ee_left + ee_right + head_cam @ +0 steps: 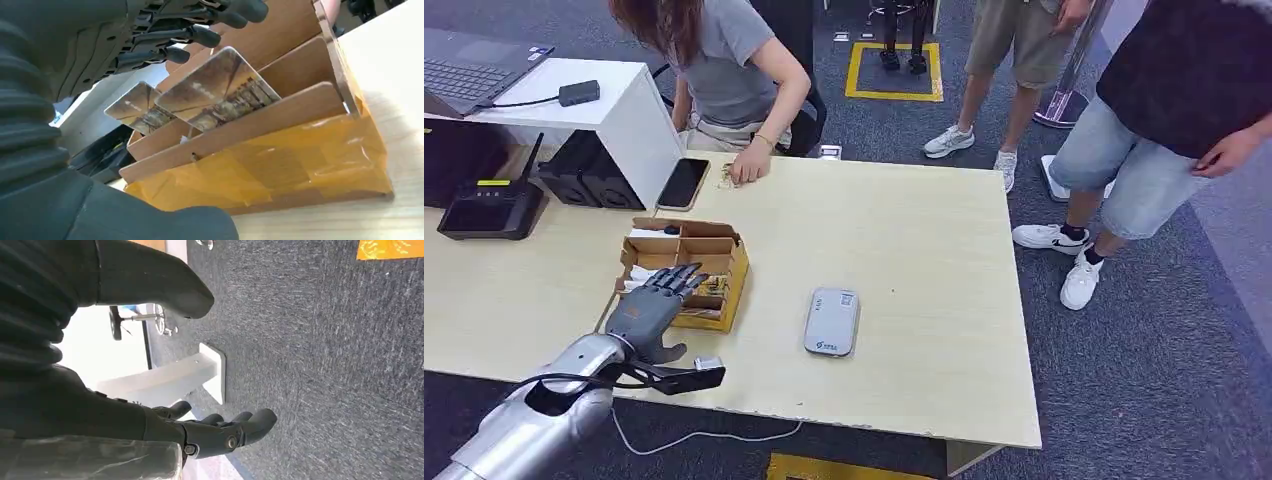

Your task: Pass the card to the sensor for recognition and then transmit it.

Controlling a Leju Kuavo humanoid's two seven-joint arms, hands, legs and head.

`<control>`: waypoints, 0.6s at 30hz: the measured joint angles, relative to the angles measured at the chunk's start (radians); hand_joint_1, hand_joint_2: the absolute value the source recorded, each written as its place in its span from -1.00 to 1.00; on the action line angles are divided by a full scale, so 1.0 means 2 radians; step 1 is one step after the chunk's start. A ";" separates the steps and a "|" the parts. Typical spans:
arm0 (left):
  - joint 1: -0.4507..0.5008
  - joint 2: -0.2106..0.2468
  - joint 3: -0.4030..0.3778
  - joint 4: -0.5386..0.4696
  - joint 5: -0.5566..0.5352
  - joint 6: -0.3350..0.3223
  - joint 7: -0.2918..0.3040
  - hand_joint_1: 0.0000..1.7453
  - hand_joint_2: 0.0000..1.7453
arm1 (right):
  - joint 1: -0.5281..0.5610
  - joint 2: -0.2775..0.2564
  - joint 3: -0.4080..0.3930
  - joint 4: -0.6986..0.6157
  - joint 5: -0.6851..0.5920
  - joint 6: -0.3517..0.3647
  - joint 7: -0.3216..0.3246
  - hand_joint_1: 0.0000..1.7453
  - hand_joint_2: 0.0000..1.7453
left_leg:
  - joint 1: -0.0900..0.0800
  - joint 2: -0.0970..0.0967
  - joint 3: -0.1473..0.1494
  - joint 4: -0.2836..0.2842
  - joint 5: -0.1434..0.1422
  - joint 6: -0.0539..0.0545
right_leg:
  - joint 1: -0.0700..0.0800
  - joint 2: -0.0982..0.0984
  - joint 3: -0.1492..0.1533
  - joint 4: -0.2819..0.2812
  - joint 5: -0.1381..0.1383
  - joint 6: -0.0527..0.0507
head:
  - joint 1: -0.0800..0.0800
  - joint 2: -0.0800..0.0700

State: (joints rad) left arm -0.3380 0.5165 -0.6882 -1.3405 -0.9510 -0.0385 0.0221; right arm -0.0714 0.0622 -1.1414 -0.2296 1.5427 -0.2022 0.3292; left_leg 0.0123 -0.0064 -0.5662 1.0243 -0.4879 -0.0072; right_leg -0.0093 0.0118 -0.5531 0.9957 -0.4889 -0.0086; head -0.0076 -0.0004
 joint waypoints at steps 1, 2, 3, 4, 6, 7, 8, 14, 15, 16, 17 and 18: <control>0.000 -0.001 0.000 0.002 -0.001 0.000 0.000 -1.00 1.00 | 0.000 0.000 0.001 0.000 0.000 0.000 0.000 -1.00 1.00 | 0.000 0.000 0.000 0.000 0.000 0.000 | 0.000 0.000 0.000 0.000 0.000 0.000 | 0.000 0.000; 0.000 -0.002 0.000 0.003 -0.001 0.000 0.000 1.00 1.00 | 0.000 0.000 0.001 0.000 0.000 0.000 0.000 -1.00 1.00 | 0.000 0.000 0.000 0.000 0.000 0.000 | 0.000 0.000 0.000 0.000 0.000 0.000 | 0.000 0.000; 0.000 -0.002 0.000 0.004 -0.001 0.000 0.000 0.96 1.00 | 0.000 0.000 0.001 0.000 0.000 0.000 0.000 -1.00 1.00 | 0.000 0.000 0.000 0.000 0.000 0.000 | 0.000 0.000 0.000 0.000 0.000 0.000 | 0.000 0.000; 0.000 -0.003 0.000 0.005 -0.001 0.001 0.000 0.96 1.00 | 0.000 0.000 0.001 0.000 0.000 0.000 0.000 -1.00 1.00 | 0.000 0.000 0.000 0.000 0.000 0.000 | 0.000 0.000 0.000 0.000 0.000 0.000 | 0.000 0.000; 0.000 -0.008 0.000 0.010 -0.007 0.007 -0.001 1.00 1.00 | 0.000 0.000 0.002 0.000 0.002 0.000 0.000 -1.00 1.00 | 0.000 0.000 0.000 0.000 0.000 0.000 | 0.000 0.000 0.000 0.000 0.000 0.000 | 0.000 0.000; 0.000 -0.012 0.000 0.015 -0.013 0.013 -0.002 1.00 1.00 | -0.001 0.000 0.003 0.000 0.002 0.000 0.000 -1.00 1.00 | 0.000 0.000 0.000 0.000 0.000 0.000 | 0.000 0.000 0.000 0.000 0.000 0.000 | 0.000 0.000; 0.001 -0.016 0.000 0.019 -0.018 0.017 -0.002 1.00 1.00 | -0.001 0.000 0.004 0.000 0.002 0.000 -0.001 -1.00 1.00 | 0.000 0.000 0.000 0.000 0.000 0.000 | 0.000 0.000 0.000 0.000 0.000 0.000 | 0.000 0.000; 0.000 -0.035 0.000 0.033 -0.037 0.041 0.000 1.00 1.00 | -0.002 0.000 0.005 0.000 0.002 0.001 -0.001 -1.00 1.00 | 0.000 0.000 0.000 0.000 0.000 0.000 | 0.000 0.000 0.000 0.000 0.000 0.000 | 0.000 0.000; 0.000 -0.036 0.000 0.035 -0.041 0.046 0.000 1.00 1.00 | -0.002 0.000 0.005 0.000 0.002 0.002 -0.001 -1.00 1.00 | 0.000 -0.001 0.000 0.000 0.000 0.000 | 0.000 -0.001 0.000 0.000 0.000 0.000 | 0.000 0.000; 0.000 -0.038 0.000 0.036 -0.048 0.050 0.001 1.00 1.00 | -0.002 0.000 0.005 0.000 0.002 0.002 -0.001 -1.00 1.00 | 0.000 -0.001 0.000 0.000 0.000 0.000 | 0.000 -0.001 0.001 0.000 0.000 0.000 | 0.000 0.000; 0.001 -0.040 0.000 0.037 -0.056 0.054 0.003 1.00 1.00 | -0.003 0.000 0.005 0.000 0.002 0.002 -0.001 -1.00 1.00 | 0.000 -0.001 0.000 0.000 0.000 0.000 | 0.000 -0.001 0.001 0.000 0.000 0.000 | 0.000 0.000; 0.001 -0.042 0.000 0.037 -0.060 0.058 0.005 1.00 1.00 | -0.003 0.000 0.005 0.000 0.002 0.002 -0.001 -1.00 1.00 | 0.000 -0.001 0.000 0.000 0.000 0.000 | 0.000 -0.001 0.001 0.000 0.000 0.000 | 0.000 0.000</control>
State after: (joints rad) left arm -0.3358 0.4326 -0.6886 -1.2665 -1.0716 0.0771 0.0313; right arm -0.0769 0.0614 -1.1311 -0.2296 1.5473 -0.1980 0.3277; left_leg 0.0117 -0.0088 -0.5658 1.0243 -0.4878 -0.0071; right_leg -0.0094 0.0099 -0.5518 0.9956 -0.4890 -0.0085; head -0.0076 -0.0004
